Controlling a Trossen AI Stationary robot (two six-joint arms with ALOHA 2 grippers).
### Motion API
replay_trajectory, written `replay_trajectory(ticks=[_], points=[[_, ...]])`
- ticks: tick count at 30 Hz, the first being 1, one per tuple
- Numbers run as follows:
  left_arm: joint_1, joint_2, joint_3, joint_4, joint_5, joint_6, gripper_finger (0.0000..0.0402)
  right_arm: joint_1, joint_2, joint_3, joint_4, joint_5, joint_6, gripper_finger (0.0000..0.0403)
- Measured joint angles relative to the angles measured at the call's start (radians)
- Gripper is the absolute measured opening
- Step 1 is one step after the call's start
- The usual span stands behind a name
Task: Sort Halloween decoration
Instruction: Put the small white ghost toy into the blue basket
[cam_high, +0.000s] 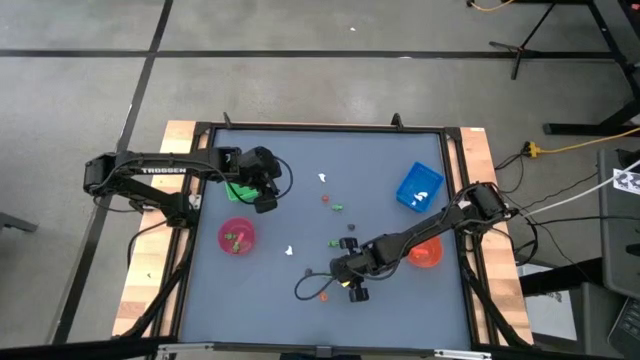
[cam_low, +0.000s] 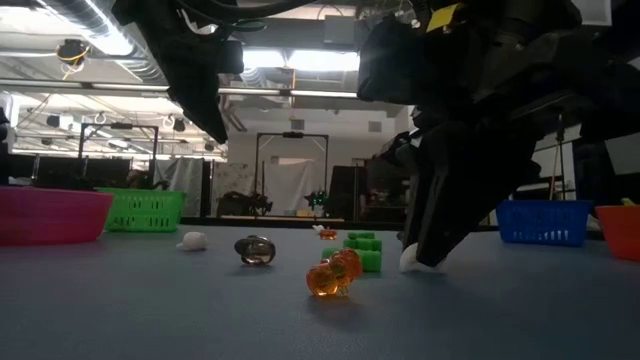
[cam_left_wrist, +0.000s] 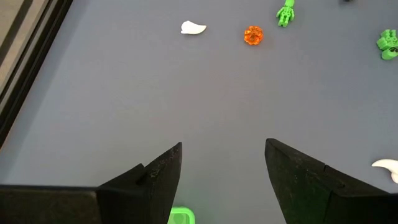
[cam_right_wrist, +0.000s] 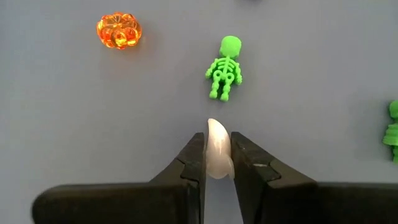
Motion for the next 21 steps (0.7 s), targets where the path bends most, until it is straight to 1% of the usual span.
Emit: replay_trajectory(ticks=[6,14,19,21], points=[[0.0,0.0,0.0,0.0,0.0,0.0,0.0214,0.001,-0.011,-0.002,-0.008,-0.003,0.0,0.0053],[0.0,0.0,-0.001,0.0,0.0,0.0,0.0214,0.001,-0.072,-0.003,-0.024,-0.003,0.0,0.0053],[0.0,0.0,-0.001,0.0,0.0,0.0,0.0214,0.001,-0.123,-0.003,-0.097,0.013,0.0,0.0053],[0.0,0.0,-0.001,0.0,0.0,0.0,0.0214,0.001,-0.146,-0.003,-0.142,0.036,-0.001,0.0053]])
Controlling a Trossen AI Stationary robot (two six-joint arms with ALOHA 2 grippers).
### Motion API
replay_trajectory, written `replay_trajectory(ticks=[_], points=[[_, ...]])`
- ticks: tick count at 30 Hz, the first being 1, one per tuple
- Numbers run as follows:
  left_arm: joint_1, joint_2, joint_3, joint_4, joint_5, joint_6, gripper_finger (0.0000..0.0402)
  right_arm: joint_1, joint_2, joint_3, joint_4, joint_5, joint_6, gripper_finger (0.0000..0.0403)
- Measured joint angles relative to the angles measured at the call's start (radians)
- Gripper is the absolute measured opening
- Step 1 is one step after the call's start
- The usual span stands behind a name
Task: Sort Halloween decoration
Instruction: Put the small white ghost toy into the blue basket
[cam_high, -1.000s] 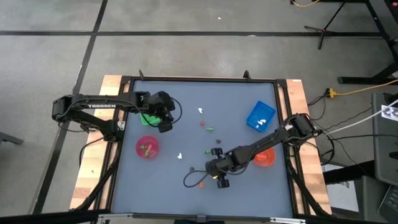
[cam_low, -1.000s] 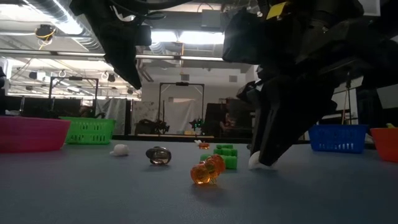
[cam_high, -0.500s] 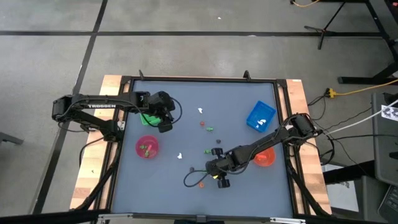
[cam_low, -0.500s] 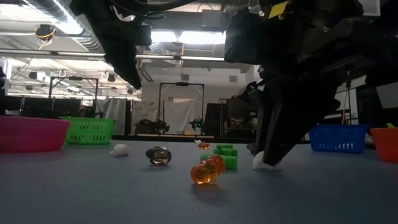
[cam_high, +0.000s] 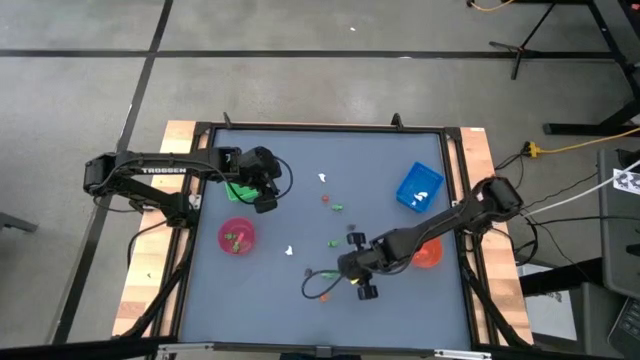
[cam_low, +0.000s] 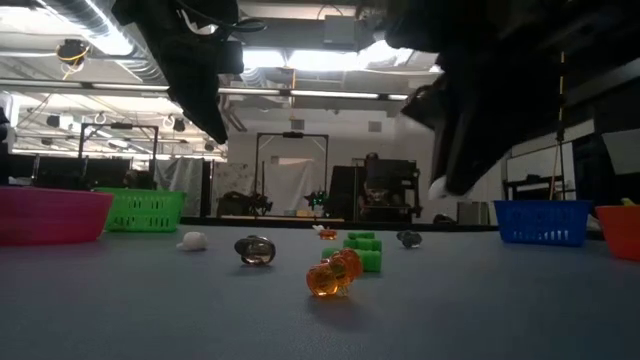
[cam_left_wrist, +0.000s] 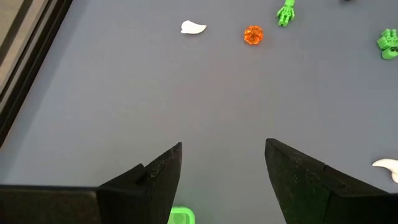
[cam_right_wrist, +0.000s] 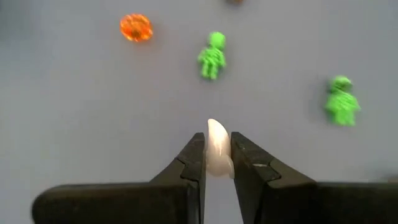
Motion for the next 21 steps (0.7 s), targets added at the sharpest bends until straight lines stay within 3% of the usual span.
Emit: replay_trajectory(ticks=[6,14,21], points=[[0.0,0.0,0.0,0.0,0.0,0.0,0.0214,0.0,-0.117,0.001,-0.171,0.093,0.0,0.0053],[0.0,0.0,0.0,0.0,0.0,-0.001,0.0214,-0.01,-0.276,0.001,-0.432,0.323,0.014,0.0053],[0.0,0.0,0.0,0.0,0.0,-0.002,0.0214,-0.137,-0.387,-0.027,-0.63,0.433,0.063,0.0053]])
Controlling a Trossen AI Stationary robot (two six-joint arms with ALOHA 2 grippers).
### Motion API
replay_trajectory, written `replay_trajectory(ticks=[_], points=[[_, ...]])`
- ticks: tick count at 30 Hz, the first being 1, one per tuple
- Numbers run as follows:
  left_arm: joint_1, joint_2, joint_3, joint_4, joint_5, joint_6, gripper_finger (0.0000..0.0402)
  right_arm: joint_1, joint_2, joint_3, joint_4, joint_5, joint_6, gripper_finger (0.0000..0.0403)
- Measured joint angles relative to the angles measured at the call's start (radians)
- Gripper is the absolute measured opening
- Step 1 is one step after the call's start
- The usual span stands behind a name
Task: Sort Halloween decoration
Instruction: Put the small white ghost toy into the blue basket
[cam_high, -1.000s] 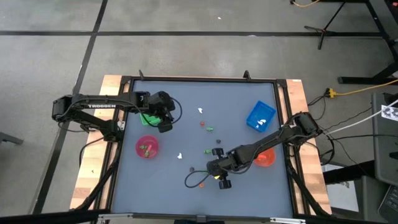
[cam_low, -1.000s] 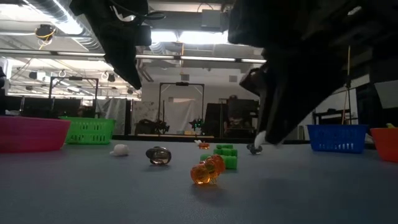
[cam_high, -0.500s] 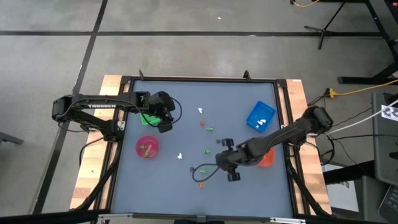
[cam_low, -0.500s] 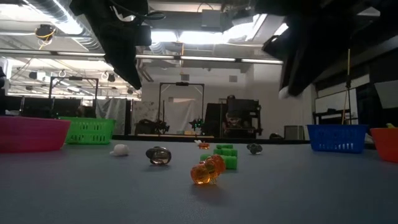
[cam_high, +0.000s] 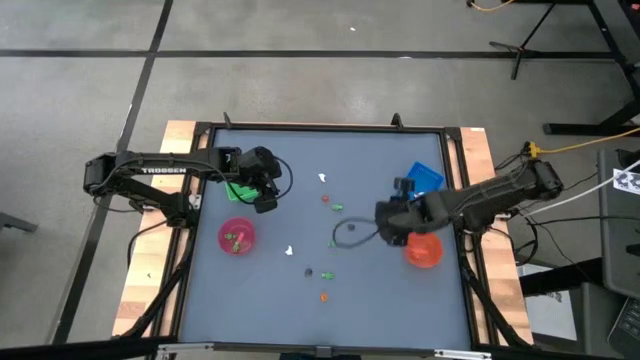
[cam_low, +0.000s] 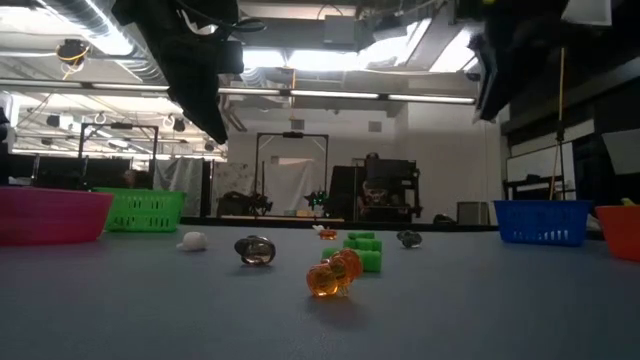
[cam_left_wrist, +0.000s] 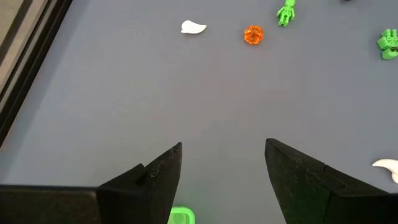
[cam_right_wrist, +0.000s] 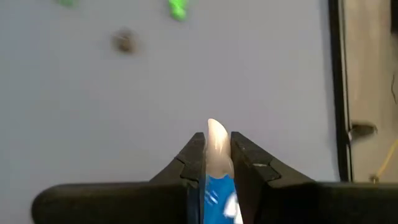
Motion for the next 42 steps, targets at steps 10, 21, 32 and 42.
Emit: replay_trajectory(ticks=[10,21,32,42], points=[[0.0,0.0,0.0,0.0,0.0,-0.001,0.0214,-0.263,-0.246,-0.313,0.044,-0.063,-0.001,0.0053],[0.0,0.0,0.0,0.0,0.0,-0.002,0.0214,-0.443,-0.286,-0.421,0.068,-0.088,0.001,0.0053],[0.0,0.0,0.0,0.0,0.0,-0.002,0.0214,-0.453,-0.284,-0.42,0.077,-0.069,-0.001,0.0058],[-0.002,0.0,0.0,0.009,0.05,0.034,0.0214,-0.452,-0.284,-0.42,0.076,-0.069,-0.001,0.0172]])
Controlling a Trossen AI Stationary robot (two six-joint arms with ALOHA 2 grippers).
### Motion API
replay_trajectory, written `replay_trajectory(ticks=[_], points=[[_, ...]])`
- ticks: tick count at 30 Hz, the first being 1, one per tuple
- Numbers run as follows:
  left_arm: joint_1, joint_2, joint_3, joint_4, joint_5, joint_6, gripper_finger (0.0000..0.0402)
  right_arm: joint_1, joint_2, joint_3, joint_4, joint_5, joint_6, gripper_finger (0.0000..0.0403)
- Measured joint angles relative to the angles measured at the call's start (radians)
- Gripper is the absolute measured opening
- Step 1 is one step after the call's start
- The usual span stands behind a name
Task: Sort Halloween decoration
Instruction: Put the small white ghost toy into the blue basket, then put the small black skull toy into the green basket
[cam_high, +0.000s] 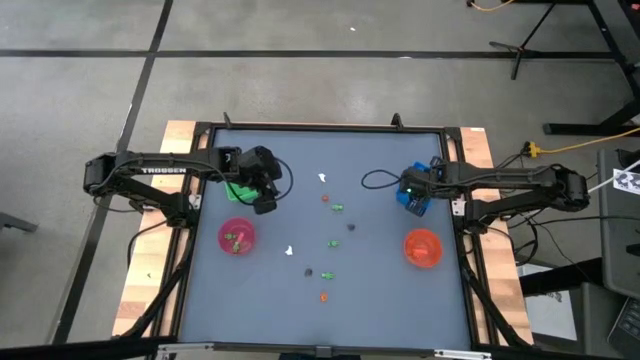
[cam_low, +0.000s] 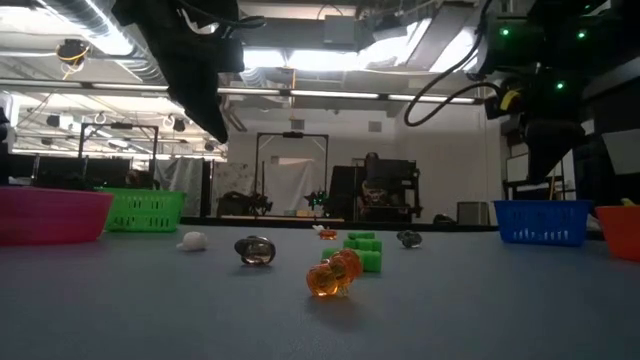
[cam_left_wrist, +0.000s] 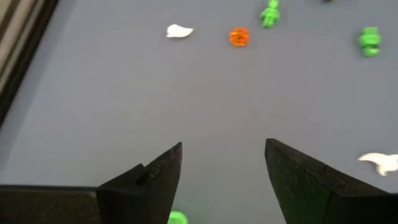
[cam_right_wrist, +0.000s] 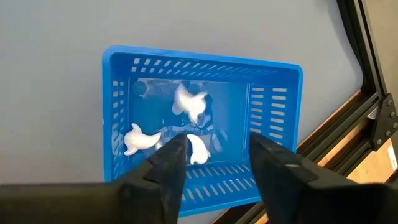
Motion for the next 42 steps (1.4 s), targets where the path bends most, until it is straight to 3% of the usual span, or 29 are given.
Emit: replay_trajectory(ticks=[4,10,18,28,38,42], points=[[-0.02,0.0,0.0,0.024,0.033,0.002,0.0214,0.0,0.0,0.0,0.0,0.0,0.0,0.02],[-0.094,0.003,0.0,0.107,0.033,0.002,0.0214,0.0,0.0,0.0,0.0,0.0,0.0,0.0211],[-0.29,0.06,0.0,0.26,0.096,0.001,0.0214,0.0,0.0,0.0,0.001,0.0,0.0,0.0211],[-0.52,0.234,0.0,0.517,0.105,0.001,0.0214,0.0,0.0,0.0,0.001,-0.001,0.0,0.0211],[-0.599,0.385,0.001,0.669,0.007,-0.007,0.0214,0.0,0.0,0.0,0.001,-0.001,0.0,0.0211],[-0.598,0.444,0.001,0.735,0.023,-0.051,0.0214,0.0,0.0,0.0,0.001,-0.001,0.0,0.0211]])
